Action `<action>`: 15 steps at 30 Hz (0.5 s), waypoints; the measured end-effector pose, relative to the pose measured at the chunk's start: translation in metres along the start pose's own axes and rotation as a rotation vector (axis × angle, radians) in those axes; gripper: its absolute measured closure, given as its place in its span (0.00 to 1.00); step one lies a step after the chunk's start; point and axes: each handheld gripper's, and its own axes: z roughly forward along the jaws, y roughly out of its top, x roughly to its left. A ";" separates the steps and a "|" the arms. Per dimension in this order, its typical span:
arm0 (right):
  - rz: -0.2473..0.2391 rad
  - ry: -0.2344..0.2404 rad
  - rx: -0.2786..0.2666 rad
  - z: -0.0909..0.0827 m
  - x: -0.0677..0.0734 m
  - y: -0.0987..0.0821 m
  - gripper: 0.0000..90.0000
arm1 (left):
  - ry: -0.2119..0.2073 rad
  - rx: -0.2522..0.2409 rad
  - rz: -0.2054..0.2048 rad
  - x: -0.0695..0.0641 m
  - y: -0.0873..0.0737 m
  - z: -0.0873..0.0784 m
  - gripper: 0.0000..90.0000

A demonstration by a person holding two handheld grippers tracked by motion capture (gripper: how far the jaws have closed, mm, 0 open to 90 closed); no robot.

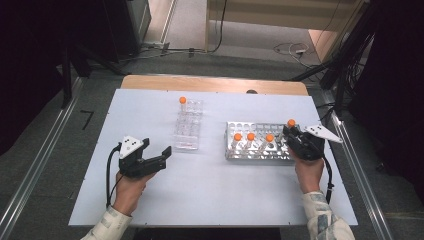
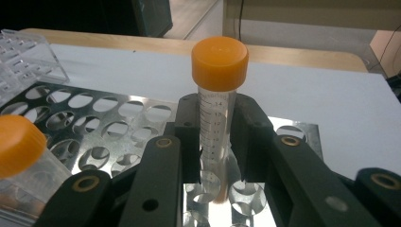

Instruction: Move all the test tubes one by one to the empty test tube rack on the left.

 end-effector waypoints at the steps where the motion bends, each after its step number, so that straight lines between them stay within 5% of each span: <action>1: 0.001 0.000 -0.012 -0.003 0.000 0.002 0.80 | 0.000 -0.001 0.001 0.000 0.000 0.000 0.18; 15: 0.024 0.030 -0.112 -0.040 -0.003 0.021 0.80 | -0.002 0.002 0.010 0.001 0.000 0.000 0.18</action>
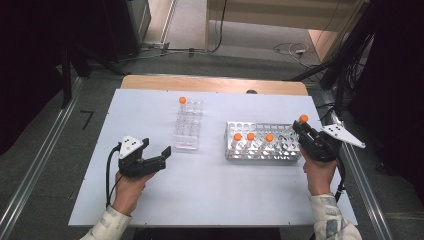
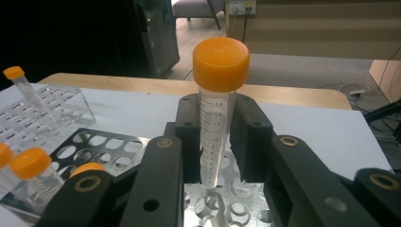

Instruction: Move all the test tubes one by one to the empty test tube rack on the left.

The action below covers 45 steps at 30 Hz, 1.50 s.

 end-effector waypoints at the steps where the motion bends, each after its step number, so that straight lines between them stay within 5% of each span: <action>1: 0.000 0.000 0.000 0.000 0.000 0.000 0.80 | 0.000 0.000 0.000 0.000 0.000 0.000 0.18; 18: -0.024 0.094 0.038 -0.049 0.012 -0.015 0.80 | -0.004 -0.003 -0.001 -0.001 0.000 0.000 0.18; 24: -0.036 0.158 0.069 -0.059 0.028 -0.028 0.80 | -0.006 -0.003 0.001 -0.003 0.001 0.000 0.18; 45: -0.175 0.380 0.165 -0.029 0.110 -0.050 0.80 | -0.066 -0.017 0.030 -0.023 0.003 -0.002 0.19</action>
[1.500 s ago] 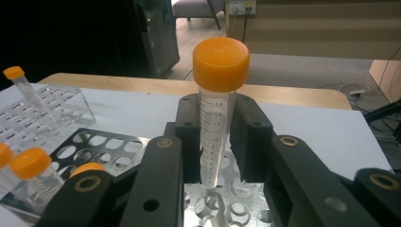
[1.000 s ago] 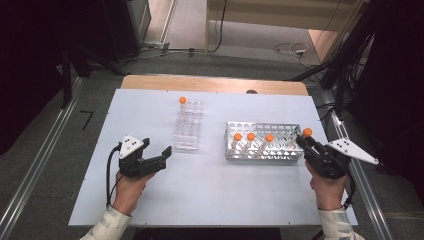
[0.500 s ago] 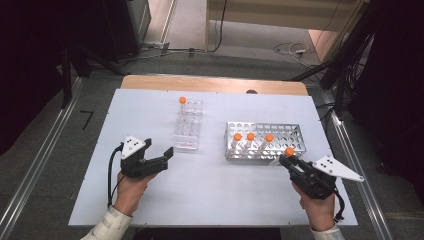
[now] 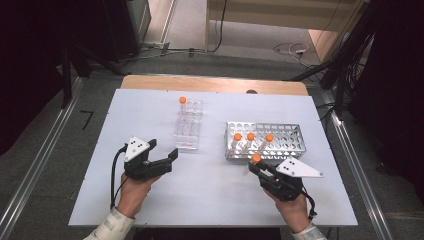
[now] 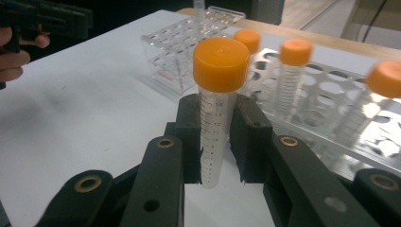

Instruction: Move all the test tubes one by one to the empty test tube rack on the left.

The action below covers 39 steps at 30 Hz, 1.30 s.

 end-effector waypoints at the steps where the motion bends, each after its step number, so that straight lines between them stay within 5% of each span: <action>1: -0.010 0.005 0.003 0.004 0.003 0.000 0.80 | -0.005 -0.001 0.005 -0.002 0.000 0.000 0.19; 20: -0.102 0.091 0.051 0.070 0.045 0.016 0.80 | -0.110 0.011 0.060 -0.031 0.001 0.004 0.23; 39: -0.134 0.144 0.064 0.097 0.070 0.023 0.80 | -0.219 -0.004 0.125 -0.055 0.007 0.008 0.46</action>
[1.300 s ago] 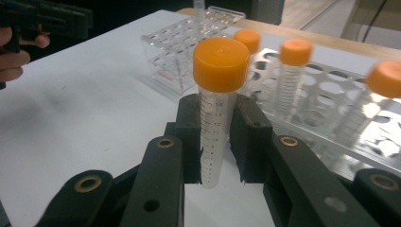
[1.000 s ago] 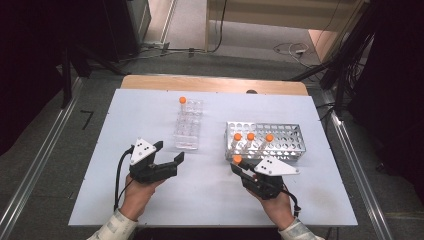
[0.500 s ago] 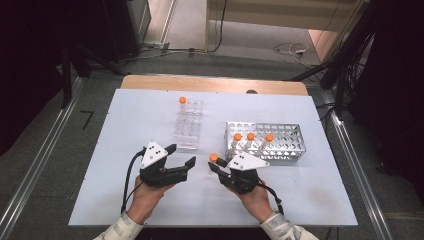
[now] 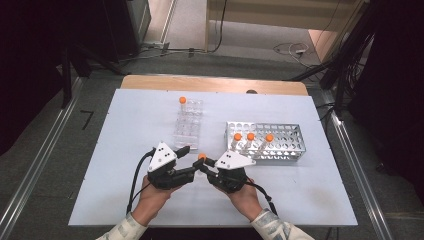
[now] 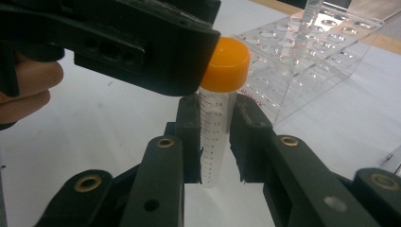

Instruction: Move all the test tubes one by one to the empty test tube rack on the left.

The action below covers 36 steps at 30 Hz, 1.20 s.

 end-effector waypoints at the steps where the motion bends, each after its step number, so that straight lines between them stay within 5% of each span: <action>1: -0.001 0.001 0.001 0.001 0.001 0.000 0.80 | -0.004 0.000 0.000 0.000 0.000 0.000 0.46; 11: -0.001 0.021 -0.004 0.003 0.006 0.003 0.80 | -0.034 0.014 0.023 -0.003 -0.002 0.004 0.61; 15: -0.001 0.025 -0.004 0.004 0.007 0.004 0.80 | -0.043 0.014 0.029 -0.003 -0.003 0.004 0.75; 20: 0.002 0.033 -0.001 0.003 0.006 0.003 0.79 | -0.052 0.013 0.023 -0.002 -0.003 0.004 0.77; 27: 0.029 0.075 -0.013 -0.011 0.000 0.003 0.42 | -0.040 0.004 0.008 0.003 0.001 0.000 0.77; 36: 0.048 0.061 -0.012 -0.045 -0.013 -0.013 0.32 | 0.005 -0.031 -0.049 0.025 0.012 -0.013 0.77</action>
